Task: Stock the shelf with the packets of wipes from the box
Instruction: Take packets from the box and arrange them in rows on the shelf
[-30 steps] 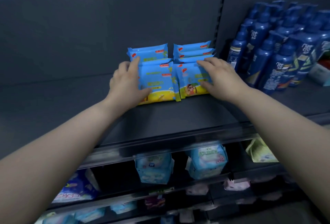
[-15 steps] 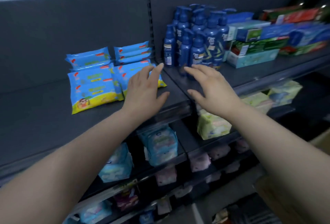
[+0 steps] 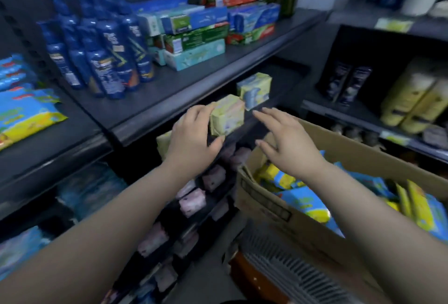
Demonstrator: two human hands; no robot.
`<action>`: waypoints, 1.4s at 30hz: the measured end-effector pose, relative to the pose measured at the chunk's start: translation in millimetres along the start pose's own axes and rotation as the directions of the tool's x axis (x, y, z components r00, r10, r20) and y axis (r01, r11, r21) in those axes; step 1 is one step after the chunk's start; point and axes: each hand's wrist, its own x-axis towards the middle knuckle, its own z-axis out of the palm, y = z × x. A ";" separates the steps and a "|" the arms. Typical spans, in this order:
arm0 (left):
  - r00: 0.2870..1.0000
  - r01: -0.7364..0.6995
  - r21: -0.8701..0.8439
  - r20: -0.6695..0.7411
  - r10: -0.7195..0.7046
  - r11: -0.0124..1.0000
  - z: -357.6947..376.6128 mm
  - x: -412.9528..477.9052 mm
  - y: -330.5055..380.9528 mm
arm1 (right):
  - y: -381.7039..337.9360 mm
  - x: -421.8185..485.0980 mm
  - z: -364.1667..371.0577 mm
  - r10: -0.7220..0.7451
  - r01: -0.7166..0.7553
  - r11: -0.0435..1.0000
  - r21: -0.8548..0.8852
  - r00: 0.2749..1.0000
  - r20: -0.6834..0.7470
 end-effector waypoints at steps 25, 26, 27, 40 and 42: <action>0.892 -0.098 -0.317 0.392 0.224 0.943 137.5 19.1 79.7 | 112.6 -106.0 23.5 0.190 -0.023 0.949 -0.315 0.838 0.512; 0.893 -0.091 -0.324 0.393 0.221 0.942 137.9 20.0 78.5 | 109.5 -104.6 26.7 0.207 -0.023 0.937 -0.349 0.840 0.502; 0.891 -0.078 -0.331 0.401 0.215 0.940 138.4 20.8 77.5 | 107.5 -103.6 28.8 0.228 -0.038 0.928 -0.371 0.846 0.483; 0.824 -0.121 -0.305 0.500 0.267 0.945 132.5 47.3 92.5 | 115.8 -84.8 -20.9 0.493 -0.497 0.799 0.338 0.864 0.106; 0.913 -0.099 -0.263 0.360 0.193 0.960 126.6 55.8 90.5 | 122.1 -85.0 -22.0 0.556 -0.519 0.798 0.307 0.830 -0.043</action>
